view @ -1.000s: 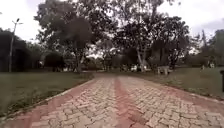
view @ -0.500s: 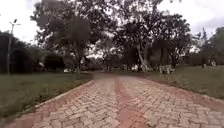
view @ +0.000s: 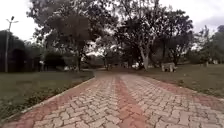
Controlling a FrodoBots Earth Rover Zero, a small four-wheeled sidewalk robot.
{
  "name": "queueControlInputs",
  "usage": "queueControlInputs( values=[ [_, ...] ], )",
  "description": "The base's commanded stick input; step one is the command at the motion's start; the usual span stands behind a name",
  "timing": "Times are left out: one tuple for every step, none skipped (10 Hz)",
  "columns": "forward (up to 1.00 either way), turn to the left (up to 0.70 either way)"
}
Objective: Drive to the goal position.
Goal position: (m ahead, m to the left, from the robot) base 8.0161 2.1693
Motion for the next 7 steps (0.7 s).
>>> queueControlInputs(
  values=[
    [0.7,-0.35],
    [0.7,-0.35],
    [0.7,-0.35],
    [0.7,0.0],
    [0.7,0.0],
    [0.7,0.0],
    [0.7,0.0]
  ],
)
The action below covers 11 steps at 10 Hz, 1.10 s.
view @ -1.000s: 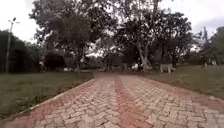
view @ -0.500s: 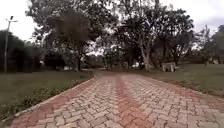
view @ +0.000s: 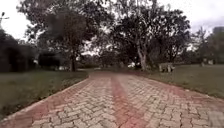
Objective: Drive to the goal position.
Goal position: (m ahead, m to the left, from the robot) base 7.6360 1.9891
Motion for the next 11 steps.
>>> queueControlInputs(
  values=[
    [0.7,0.0],
    [0.7,0.0],
    [0.7,0.0],
    [0.7,0.0],
    [0.7,0.0],
    [0.7,0.0],
    [0.7,0.0],
    [0.7,0.0],
    [0.7,0.0],
    [0.7,0.0],
    [0.7,0.0]
  ],
)
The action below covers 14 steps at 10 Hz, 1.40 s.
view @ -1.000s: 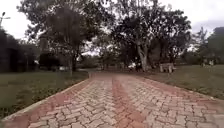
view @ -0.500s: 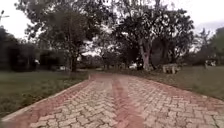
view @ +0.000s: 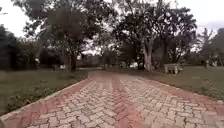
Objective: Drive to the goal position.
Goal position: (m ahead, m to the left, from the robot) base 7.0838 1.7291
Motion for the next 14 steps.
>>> queueControlInputs(
  values=[
    [0.7,0.0],
    [0.7,0.0],
    [0.7,0.0],
    [0.7,0.0],
    [0.7,0.0],
    [0.7,0.0],
    [0.7,0.0],
    [0.7,0.0],
    [0.7,0.0],
    [0.7,0.0],
    [0.7,0.0],
    [0.7,0.0],
    [0.7,0.0],
    [0.7,0.0]
  ],
)
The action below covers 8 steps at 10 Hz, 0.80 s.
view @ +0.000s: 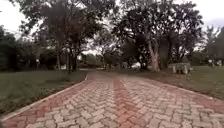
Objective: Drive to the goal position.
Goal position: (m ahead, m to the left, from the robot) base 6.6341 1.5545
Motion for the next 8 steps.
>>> queueControlInputs(
  values=[
    [0.7,0.0],
    [0.7,0.0],
    [0.7,0.0],
    [0.7,0.0],
    [0.7,0.0],
    [0.7,0.0],
    [0.7,0.0],
    [0.7,0.0]
  ],
)
